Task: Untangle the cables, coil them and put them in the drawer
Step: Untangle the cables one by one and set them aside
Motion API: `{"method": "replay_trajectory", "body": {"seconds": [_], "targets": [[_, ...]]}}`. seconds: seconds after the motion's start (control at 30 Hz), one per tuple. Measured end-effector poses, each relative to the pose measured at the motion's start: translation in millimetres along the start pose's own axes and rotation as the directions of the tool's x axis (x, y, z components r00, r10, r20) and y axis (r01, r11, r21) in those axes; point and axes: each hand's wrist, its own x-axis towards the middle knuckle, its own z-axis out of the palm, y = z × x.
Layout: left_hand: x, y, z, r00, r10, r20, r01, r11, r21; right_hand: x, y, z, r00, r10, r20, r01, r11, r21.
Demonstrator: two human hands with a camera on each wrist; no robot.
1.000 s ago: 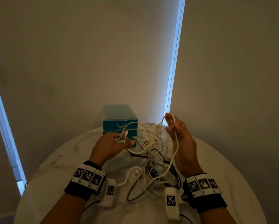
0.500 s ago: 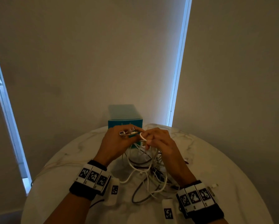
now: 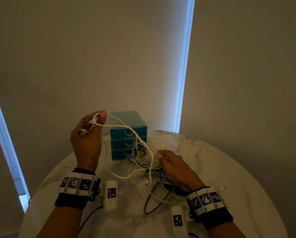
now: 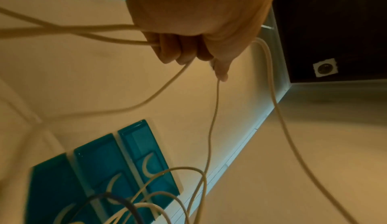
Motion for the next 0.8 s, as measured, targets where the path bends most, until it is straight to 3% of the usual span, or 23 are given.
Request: {"method": "replay_trajectory", "body": {"seconds": [0.07,0.13,0.17,0.23,0.3,0.4,0.5,0.53,0.57,0.63,0.7,0.8], "targets": [[-7,5,7,0.996,-0.053,0.066,0.056,0.997,-0.052,2,-2,1,0.99,-0.048,-0.129,0.052,0.998,0.032],[-19,11,17,0.987,-0.027,0.16,0.038,0.997,-0.063,3,-7,3,0.935,-0.179,-0.308,0.176,0.984,-0.035],[-24,15,22,0.977,0.001,0.212,0.013,0.998,-0.063,2,-9,5,0.904,-0.237,-0.355,0.232,0.971,-0.056],[-33,24,29,0.94,0.046,0.339,-0.025,0.997,-0.067,-2,-17,6,0.9,-0.272,-0.34,0.298,0.954,0.026],[-43,34,35,0.862,0.055,0.504,-0.022,0.997,-0.07,-5,-25,7,0.93,-0.262,-0.259,0.306,0.941,0.146],[-57,43,42,0.699,0.025,0.714,0.028,0.998,-0.062,-7,-28,10,0.93,-0.278,-0.24,0.334,0.912,0.239],[-62,41,45,0.506,0.01,0.863,0.011,1.0,-0.018,-7,-25,6,0.932,-0.259,-0.254,0.344,0.856,0.386],[-62,39,46,0.47,0.0,0.882,-0.014,1.0,0.007,-6,-24,3,0.928,-0.255,-0.273,0.354,0.831,0.428],[-62,37,47,0.468,-0.006,0.884,-0.039,0.999,0.027,-5,-25,-2,0.927,-0.221,-0.304,0.35,0.799,0.489],[-60,28,48,0.53,-0.061,0.846,-0.007,0.997,0.076,-3,-25,-15,0.941,-0.142,-0.307,0.315,0.696,0.645],[-57,11,47,0.556,-0.187,0.81,0.07,0.981,0.179,-5,-28,-27,0.965,-0.111,-0.237,0.259,0.522,0.813],[-53,-20,40,0.48,-0.368,0.796,-0.018,0.903,0.429,-13,-35,-38,0.985,-0.098,-0.139,0.158,0.219,0.963]]}}
